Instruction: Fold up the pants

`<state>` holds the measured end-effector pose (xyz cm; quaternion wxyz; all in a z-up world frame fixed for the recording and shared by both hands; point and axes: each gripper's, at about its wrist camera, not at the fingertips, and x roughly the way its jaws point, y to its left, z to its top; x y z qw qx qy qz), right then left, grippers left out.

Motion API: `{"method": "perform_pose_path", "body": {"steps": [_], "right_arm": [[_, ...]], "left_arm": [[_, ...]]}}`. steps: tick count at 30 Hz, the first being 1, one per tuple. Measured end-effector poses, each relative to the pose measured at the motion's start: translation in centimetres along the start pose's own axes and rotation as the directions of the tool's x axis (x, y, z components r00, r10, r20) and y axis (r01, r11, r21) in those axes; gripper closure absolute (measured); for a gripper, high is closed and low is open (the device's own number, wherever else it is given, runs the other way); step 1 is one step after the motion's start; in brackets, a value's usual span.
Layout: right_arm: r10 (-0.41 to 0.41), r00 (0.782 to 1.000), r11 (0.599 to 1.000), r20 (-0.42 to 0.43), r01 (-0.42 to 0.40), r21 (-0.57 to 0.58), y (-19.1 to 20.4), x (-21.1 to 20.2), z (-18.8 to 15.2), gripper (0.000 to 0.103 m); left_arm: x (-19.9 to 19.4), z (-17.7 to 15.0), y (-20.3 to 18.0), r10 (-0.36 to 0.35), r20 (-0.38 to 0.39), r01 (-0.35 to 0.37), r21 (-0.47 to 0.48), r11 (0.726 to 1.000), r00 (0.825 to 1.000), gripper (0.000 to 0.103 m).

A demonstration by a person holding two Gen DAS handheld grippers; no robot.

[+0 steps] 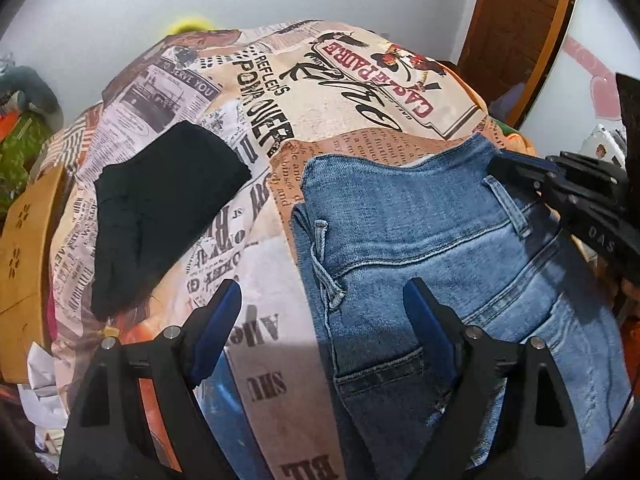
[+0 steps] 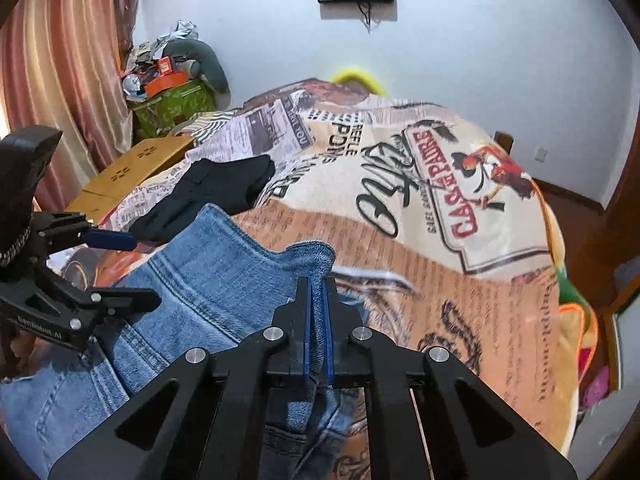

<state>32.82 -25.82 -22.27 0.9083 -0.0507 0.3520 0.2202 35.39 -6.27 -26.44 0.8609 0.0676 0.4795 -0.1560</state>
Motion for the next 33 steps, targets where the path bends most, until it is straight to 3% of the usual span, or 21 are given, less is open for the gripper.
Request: {"method": "perform_pose_path", "body": {"steps": [6, 14, 15, 17, 18, 19, 21, 28, 33], "right_arm": [[-0.016, 0.993, 1.0, -0.118, 0.017, 0.01, -1.1, 4.2, -1.6, 0.099], [-0.042, 0.986, 0.999, -0.158, 0.046, 0.022, -1.2, 1.2, -0.1, 0.092], [-0.04, 0.988, 0.999, -0.152, 0.044, 0.025, -1.1, 0.5, -0.1, 0.087], [-0.031, 0.99, 0.999, -0.135, 0.036, 0.039, -1.1, -1.2, 0.1, 0.068], [-0.027, 0.992, 0.998, -0.121, 0.033, 0.047, -1.0, -2.2, 0.0, 0.054], [-0.026, 0.995, 0.998, -0.099, 0.031, 0.053, -0.8, -3.5, -0.1, 0.049], [-0.021, 0.997, 0.998, -0.075, 0.025, 0.052, -0.2, -5.2, -0.4, 0.047], [0.03, 0.994, 0.997, -0.106, -0.023, 0.07, 2.0, -8.0, -3.6, 0.036], [0.064, 0.983, 0.994, -0.174, -0.047, 0.1, 2.6, -7.3, -6.9, 0.036]], "left_arm": [[0.9, -0.2, 0.3, 0.001, -0.014, -0.002, -0.027, 1.0, 1.0, 0.017], [-1.6, 0.1, 0.3, 0.013, 0.004, -0.013, -0.041, 0.999, 1.0, 0.017], [-2.3, 0.1, 0.3, 0.016, 0.017, -0.015, -0.042, 0.999, 1.0, 0.017], [-4.3, 0.1, 0.4, 0.015, 0.057, -0.012, -0.055, 0.998, 0.998, 0.017], [-4.9, 0.0, 0.5, 0.012, 0.065, -0.009, -0.059, 0.998, 0.998, 0.017], [-5.8, -0.1, 0.6, 0.0, 0.073, 0.004, -0.064, 0.998, 0.997, 0.017], [-6.9, -0.4, 0.7, -0.027, 0.073, 0.033, -0.073, 0.997, 0.997, 0.016], [-8.1, -3.4, 0.1, -0.081, 0.012, 0.082, -0.076, 0.994, 0.997, 0.014], [-5.7, -5.9, -1.1, -0.153, -0.102, 0.146, -0.067, 0.987, 0.983, 0.014]]}}
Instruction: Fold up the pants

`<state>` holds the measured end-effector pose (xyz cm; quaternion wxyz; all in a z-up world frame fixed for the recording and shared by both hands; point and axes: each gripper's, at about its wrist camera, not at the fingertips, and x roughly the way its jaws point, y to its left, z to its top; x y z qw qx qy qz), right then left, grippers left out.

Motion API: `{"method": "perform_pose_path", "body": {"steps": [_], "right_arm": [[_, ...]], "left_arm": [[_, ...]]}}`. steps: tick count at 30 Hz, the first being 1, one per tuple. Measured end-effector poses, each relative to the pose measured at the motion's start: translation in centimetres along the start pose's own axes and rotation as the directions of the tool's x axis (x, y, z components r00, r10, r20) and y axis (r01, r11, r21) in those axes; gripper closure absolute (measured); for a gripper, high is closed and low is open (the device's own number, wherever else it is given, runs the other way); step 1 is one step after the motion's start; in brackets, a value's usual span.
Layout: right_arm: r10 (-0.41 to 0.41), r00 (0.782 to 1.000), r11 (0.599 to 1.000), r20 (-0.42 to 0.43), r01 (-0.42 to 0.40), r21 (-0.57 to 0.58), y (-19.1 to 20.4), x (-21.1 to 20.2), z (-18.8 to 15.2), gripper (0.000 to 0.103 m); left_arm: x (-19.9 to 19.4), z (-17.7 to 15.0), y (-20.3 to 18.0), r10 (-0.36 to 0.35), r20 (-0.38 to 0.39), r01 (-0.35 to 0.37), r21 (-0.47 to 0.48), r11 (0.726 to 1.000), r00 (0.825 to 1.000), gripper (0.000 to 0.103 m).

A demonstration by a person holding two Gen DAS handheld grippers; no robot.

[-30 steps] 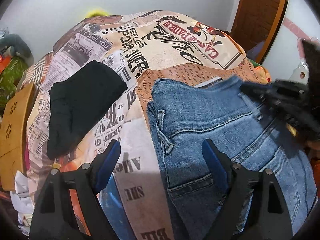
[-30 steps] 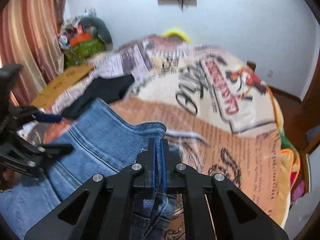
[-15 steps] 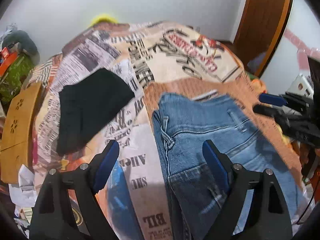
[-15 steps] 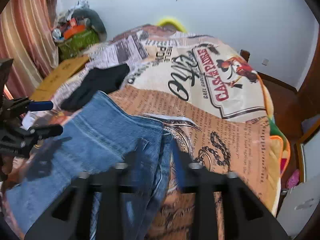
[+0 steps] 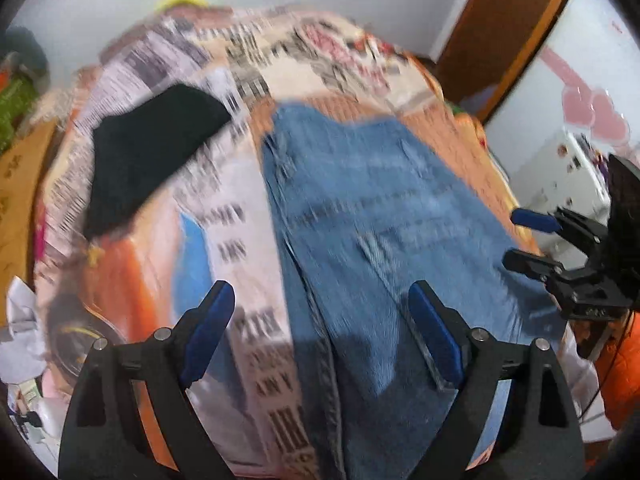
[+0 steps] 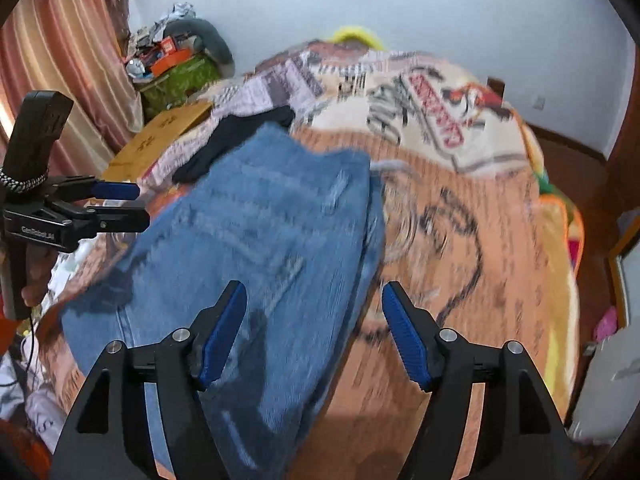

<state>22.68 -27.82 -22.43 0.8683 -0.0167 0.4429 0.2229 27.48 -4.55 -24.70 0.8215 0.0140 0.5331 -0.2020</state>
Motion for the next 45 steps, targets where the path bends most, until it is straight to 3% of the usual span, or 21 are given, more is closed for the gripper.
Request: {"method": "perform_pose_path", "body": {"steps": [3, 8, 12, 19, 21, 23, 25, 28, 32, 38, 45], "right_arm": [[0.019, 0.998, 0.999, -0.06, -0.017, 0.035, -0.8, 1.6, -0.9, 0.036], [0.149, 0.986, 0.977, -0.07, -0.136, 0.165, -3.1, 3.2, -1.0, 0.035], [0.25, 0.965, 0.943, -0.081, -0.224, 0.244, -4.0, 5.1, -0.7, 0.035], [0.311, 0.948, 0.929, -0.074, -0.286, 0.236, -3.3, 7.1, 0.8, 0.035], [0.309, 0.948, 0.931, -0.071, -0.286, 0.225, -3.2, 7.4, 1.1, 0.039], [0.301, 0.951, 0.934, -0.068, -0.28, 0.223, -3.4, 7.5, 1.3, 0.048], [0.291, 0.955, 0.936, -0.054, -0.272, 0.223, -3.6, 7.1, 1.4, 0.063], [0.271, 0.962, 0.944, -0.041, -0.257, 0.206, -3.5, 6.3, 1.6, 0.07], [0.232, 0.973, 0.963, -0.022, -0.226, 0.147, -1.9, 4.9, 1.8, 0.075], [0.233, 0.972, 0.968, 0.027, -0.235, 0.092, 0.1, 2.4, 3.1, 0.078], [0.225, 0.965, 0.974, 0.133, -0.224, -0.02, 3.8, -1.0, 7.2, 0.079]], "left_arm": [[1.5, -0.2, -0.1, -0.005, -0.033, 0.005, -0.001, 1.0, 0.999, 0.013], [3.6, 1.4, 0.3, -0.125, -0.097, 0.12, -0.059, 0.991, 0.987, 0.013], [4.6, 2.5, 0.1, -0.153, -0.127, 0.149, -0.036, 0.988, 0.98, 0.011], [6.6, 4.5, 0.3, -0.206, -0.153, 0.203, -0.033, 0.979, 0.966, 0.009], [6.9, 4.9, 0.2, -0.203, -0.142, 0.201, -0.029, 0.979, 0.969, 0.012], [6.7, 5.0, 0.2, -0.189, -0.129, 0.188, -0.024, 0.982, 0.973, 0.022], [6.1, 4.9, -0.1, -0.176, -0.11, 0.176, -0.013, 0.984, 0.978, 0.03], [5.1, 4.6, -0.4, -0.147, -0.088, 0.148, 0.004, 0.989, 0.985, 0.04], [2.4, 3.7, -1.2, -0.126, -0.032, 0.127, 0.041, 0.991, 0.992, 0.052], [-2.4, 2.9, -1.7, -0.077, 0.076, 0.071, 0.082, 0.994, 0.994, 0.055], [-9.1, 3.5, 0.0, -0.005, 0.232, -0.013, 0.078, 0.997, 0.973, 0.055]]}}
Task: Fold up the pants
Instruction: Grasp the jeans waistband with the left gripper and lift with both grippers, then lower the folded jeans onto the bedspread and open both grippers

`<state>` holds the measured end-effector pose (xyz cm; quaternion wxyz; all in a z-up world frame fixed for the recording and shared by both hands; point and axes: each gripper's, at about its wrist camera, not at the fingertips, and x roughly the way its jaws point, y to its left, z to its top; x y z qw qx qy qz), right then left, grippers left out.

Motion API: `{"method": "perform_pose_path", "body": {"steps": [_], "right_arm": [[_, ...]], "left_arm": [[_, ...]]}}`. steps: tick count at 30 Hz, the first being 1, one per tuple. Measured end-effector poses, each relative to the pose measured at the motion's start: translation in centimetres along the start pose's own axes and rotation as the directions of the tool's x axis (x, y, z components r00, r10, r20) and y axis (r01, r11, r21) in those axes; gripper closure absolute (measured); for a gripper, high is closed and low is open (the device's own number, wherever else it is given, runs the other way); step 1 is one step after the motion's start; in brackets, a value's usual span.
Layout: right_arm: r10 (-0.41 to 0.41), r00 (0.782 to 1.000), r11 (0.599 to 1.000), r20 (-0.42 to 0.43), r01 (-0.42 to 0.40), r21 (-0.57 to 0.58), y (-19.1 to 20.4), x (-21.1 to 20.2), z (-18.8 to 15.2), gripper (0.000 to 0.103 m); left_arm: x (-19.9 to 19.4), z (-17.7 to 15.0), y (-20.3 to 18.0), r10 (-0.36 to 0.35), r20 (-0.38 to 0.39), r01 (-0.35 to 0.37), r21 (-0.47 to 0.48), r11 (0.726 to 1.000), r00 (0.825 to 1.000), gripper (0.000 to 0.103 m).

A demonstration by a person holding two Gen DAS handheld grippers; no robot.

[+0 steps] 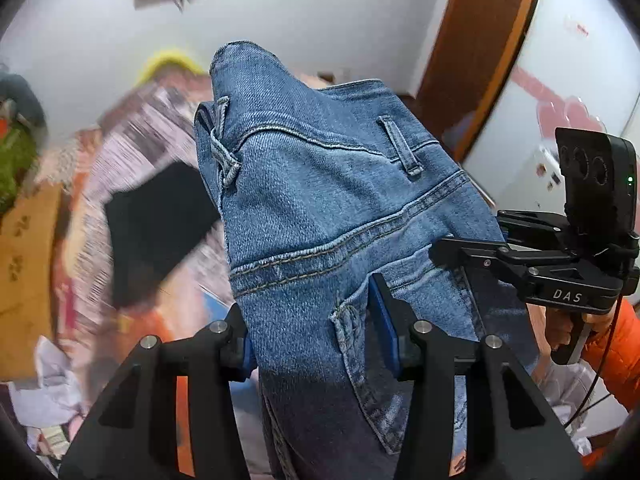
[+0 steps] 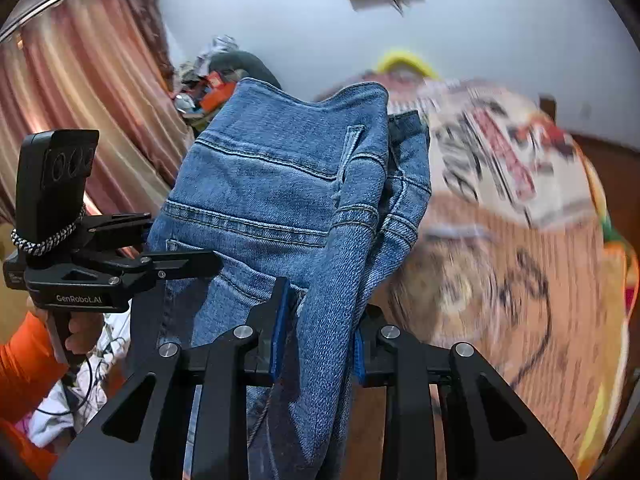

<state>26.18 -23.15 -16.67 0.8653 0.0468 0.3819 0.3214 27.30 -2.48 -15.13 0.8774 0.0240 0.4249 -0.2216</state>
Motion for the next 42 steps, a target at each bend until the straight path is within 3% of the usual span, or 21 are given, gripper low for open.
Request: {"method": "perform_pose_path", "body": {"steps": [8, 16, 25, 32, 36, 39, 42], "right_arm": [[0.04, 0.993, 0.993, 0.109, -0.027, -0.112, 4.8, 1.8, 7.6, 0.081], [0.064, 0.989, 0.986, 0.135, -0.041, -0.164, 7.1, 8.3, 13.6, 0.081], [0.023, 0.998, 0.989, 0.067, -0.012, -0.148, 5.6, 18.9, 17.2, 0.081], [-0.039, 0.999, 0.993, -0.031, 0.035, -0.117, 1.9, 27.6, 17.5, 0.082], [-0.08, 0.992, 0.992, -0.1, 0.069, -0.104, -0.6, 32.1, 16.1, 0.082], [-0.116, 0.987, 0.987, -0.11, 0.102, -0.122, -1.6, 33.3, 15.1, 0.083], [-0.082, 0.987, 0.995, -0.138, 0.074, -0.062, -3.0, 33.3, 15.0, 0.084]], "left_arm": [[-5.2, 3.7, 6.4, 0.106, 0.168, -0.098, -0.059, 0.993, 0.98, 0.056], [-4.0, 7.0, 14.2, 0.185, 0.216, -0.156, -0.143, 0.977, 0.959, 0.056], [5.5, 9.5, 23.6, 0.227, 0.134, -0.189, -0.247, 0.95, 0.965, 0.055], [16.0, 8.8, 29.8, 0.18, 0.022, -0.163, -0.321, 0.933, 0.983, 0.055], [21.4, 8.0, 31.5, 0.146, -0.054, -0.156, -0.318, 0.935, 0.988, 0.055], [24.4, 7.9, 32.0, 0.157, -0.114, -0.184, -0.302, 0.935, 0.981, 0.053], [25.1, 7.6, 32.2, 0.164, -0.117, -0.193, -0.316, 0.929, 0.98, 0.05]]}}
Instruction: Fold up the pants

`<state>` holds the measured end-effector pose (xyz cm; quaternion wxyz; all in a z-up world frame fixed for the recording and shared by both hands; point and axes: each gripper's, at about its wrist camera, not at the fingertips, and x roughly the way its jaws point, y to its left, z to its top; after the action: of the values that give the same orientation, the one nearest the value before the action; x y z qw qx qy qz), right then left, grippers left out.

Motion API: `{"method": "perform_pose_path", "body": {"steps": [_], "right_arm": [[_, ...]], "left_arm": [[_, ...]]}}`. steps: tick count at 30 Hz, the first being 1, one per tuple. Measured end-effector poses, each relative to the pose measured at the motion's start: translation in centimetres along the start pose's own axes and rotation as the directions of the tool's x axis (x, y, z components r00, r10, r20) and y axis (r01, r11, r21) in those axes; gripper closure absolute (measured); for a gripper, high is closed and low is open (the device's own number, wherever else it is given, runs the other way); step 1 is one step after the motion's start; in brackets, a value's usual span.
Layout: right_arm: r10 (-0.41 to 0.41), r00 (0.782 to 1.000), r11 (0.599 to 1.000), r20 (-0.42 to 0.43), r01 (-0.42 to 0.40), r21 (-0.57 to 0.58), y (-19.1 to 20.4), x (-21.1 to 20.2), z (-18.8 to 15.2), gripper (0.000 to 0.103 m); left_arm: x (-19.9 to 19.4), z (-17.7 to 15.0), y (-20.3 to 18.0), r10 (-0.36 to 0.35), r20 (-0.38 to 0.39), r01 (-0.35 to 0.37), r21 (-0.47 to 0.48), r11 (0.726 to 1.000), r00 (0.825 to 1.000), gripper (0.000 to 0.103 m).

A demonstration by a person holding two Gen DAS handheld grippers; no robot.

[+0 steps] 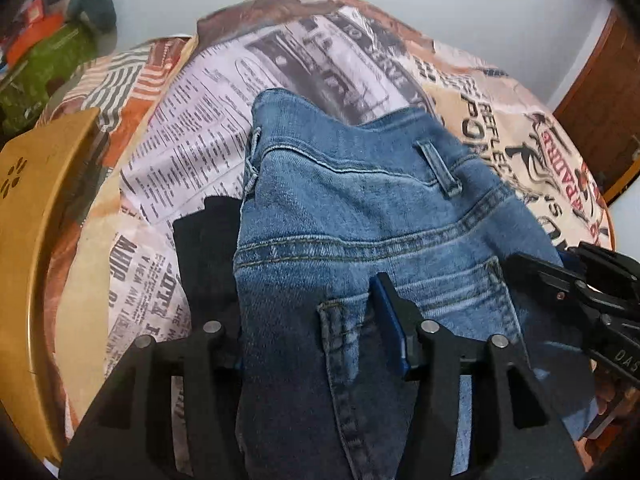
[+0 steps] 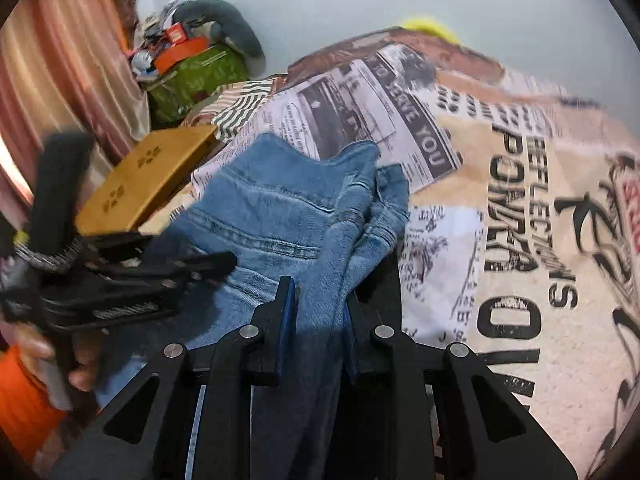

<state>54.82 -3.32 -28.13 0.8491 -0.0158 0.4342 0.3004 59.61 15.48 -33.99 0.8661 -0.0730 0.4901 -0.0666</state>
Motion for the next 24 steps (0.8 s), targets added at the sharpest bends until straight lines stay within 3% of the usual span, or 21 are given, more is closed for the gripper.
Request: {"method": "perform_pose_path", "body": {"steps": [3, 6, 8, 13, 19, 24], "right_arm": [[-0.034, 0.999, 0.998, -0.021, 0.033, -0.045, 0.6, -0.8, -0.1, 0.083], [-0.08, 0.996, 0.994, -0.025, 0.078, -0.073, 1.3, -1.8, -0.4, 0.081], [-0.093, 0.995, 0.993, -0.026, 0.091, -0.072, 1.8, -3.2, -0.5, 0.08], [-0.055, 0.997, 0.997, 0.055, 0.058, -0.049, 3.0, -8.7, -0.3, 0.079], [-0.034, 0.975, 0.995, 0.22, 0.054, -0.083, 7.2, -19.1, -0.1, 0.079], [0.002, 0.926, 0.988, 0.378, 0.057, -0.146, 11.8, -28.8, -2.1, 0.079]], "left_arm": [[-1.2, -0.1, 0.2, 0.019, 0.006, -0.018, -0.018, 1.0, 1.0, 0.048], [-3.3, -0.7, -0.6, 0.086, 0.025, -0.086, 0.006, 0.996, 0.996, 0.048], [-6.6, -1.1, -2.0, 0.13, 0.079, -0.135, 0.06, 0.989, 0.988, 0.048], [-14.5, -2.1, -4.9, 0.145, 0.193, -0.171, 0.122, 0.978, 0.97, 0.048], [-26.4, -3.9, -7.9, 0.122, 0.364, -0.165, 0.09, 0.982, 0.923, 0.048], [-35.9, -7.0, -10.5, 0.07, 0.487, -0.13, 0.089, 0.988, 0.87, 0.048]]}}
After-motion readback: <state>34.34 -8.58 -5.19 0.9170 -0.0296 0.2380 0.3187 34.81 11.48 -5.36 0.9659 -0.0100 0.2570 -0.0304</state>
